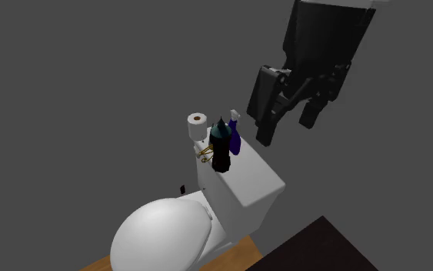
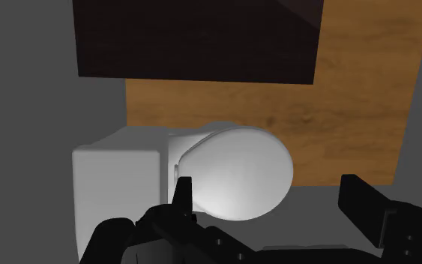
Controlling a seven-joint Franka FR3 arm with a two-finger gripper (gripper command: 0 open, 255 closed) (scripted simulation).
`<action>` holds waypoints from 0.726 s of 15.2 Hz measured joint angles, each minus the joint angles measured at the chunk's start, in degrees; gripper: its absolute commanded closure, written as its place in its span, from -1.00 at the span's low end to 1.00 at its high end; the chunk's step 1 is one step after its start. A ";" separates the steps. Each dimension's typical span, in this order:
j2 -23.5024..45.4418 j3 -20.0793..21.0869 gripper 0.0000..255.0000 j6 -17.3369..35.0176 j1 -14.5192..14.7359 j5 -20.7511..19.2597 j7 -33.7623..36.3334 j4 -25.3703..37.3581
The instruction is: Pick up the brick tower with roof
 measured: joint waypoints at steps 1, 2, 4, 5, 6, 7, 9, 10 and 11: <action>0.00 0.00 -1.00 0.00 0.00 0.00 0.00 0.00; 0.14 -0.06 -1.00 1.30 -0.04 -0.21 -0.27 -0.92; 1.48 -0.13 -1.00 4.92 -0.06 -0.76 -0.93 -2.08; 2.17 -0.36 -1.00 7.34 -0.18 -1.23 -1.52 -3.22; 3.43 -0.60 -1.00 10.14 -0.25 -1.64 -2.10 -4.14; 4.40 -0.65 -1.00 12.79 -0.28 -1.97 -2.47 -5.07; 7.27 -0.88 -1.00 17.99 -0.31 -2.63 -3.25 -6.04; 7.98 -1.12 -1.00 20.43 -0.45 -3.06 -3.77 -6.97; 9.59 -1.24 -1.00 23.29 -0.45 -3.34 -4.12 -7.54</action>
